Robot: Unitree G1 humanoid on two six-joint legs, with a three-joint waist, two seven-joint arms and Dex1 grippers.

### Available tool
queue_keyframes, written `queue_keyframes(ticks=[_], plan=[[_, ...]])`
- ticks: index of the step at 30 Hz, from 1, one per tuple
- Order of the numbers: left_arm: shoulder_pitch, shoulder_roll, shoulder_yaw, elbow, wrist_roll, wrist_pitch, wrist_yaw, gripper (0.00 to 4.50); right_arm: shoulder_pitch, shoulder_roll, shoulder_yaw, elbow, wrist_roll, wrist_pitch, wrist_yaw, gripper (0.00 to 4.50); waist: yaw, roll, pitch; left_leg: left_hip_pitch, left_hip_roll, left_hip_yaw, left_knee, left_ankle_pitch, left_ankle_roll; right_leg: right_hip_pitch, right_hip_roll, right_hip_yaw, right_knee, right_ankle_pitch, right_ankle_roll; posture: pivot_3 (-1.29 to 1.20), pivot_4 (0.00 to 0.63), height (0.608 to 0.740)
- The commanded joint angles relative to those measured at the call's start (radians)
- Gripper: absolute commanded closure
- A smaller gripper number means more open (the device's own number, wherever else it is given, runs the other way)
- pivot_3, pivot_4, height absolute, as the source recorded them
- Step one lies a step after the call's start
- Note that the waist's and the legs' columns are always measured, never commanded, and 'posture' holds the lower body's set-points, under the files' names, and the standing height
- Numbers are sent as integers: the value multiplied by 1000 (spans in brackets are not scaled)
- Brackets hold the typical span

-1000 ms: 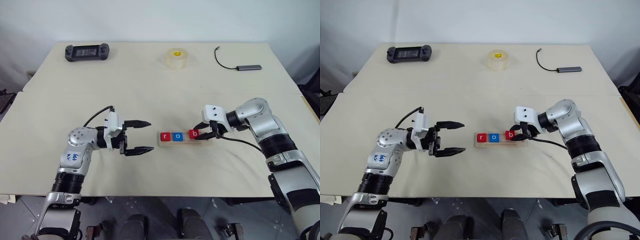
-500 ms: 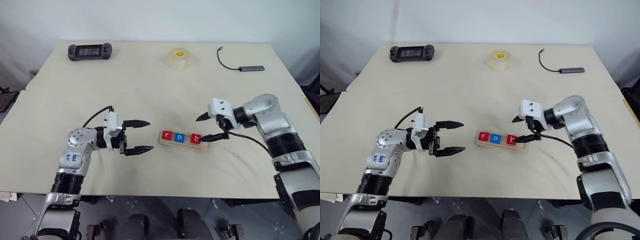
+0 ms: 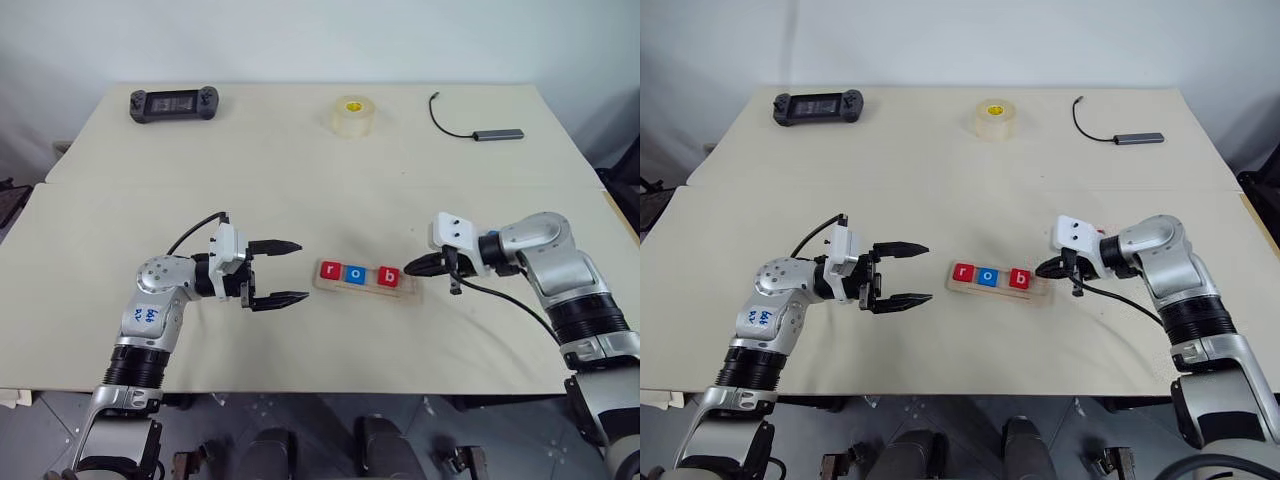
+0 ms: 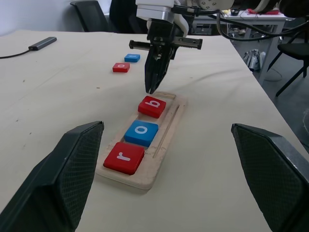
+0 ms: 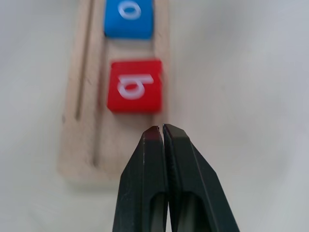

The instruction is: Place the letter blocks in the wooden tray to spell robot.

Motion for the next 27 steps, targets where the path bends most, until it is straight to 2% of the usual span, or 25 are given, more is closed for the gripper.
queue_keyframes(ticks=[1,14,21,27], plan=[[-17,0,4,-18,-13,-6,-1,0,-8,16,-13,-37,14,11,-16,4459,0,0,0,0,0,0,0,0,0,0,0,0,0,0,0,0,150,740],[-3,4,10,-36,-14,-2,16,0,-10,74,20,-71,2,44,-34,4459,0,0,0,0,0,0,0,0,0,0,0,0,0,0,0,0,150,740],[-1,6,8,-39,-17,3,16,0,28,13,6,-151,28,97,-2,4459,1,0,0,-1,0,0,0,0,0,0,0,0,0,0,0,0,150,740],[-15,1,4,-26,-14,3,13,0,45,40,22,-161,21,115,-42,4459,-1,0,0,-1,0,0,0,0,0,0,0,0,0,0,0,0,150,740]])
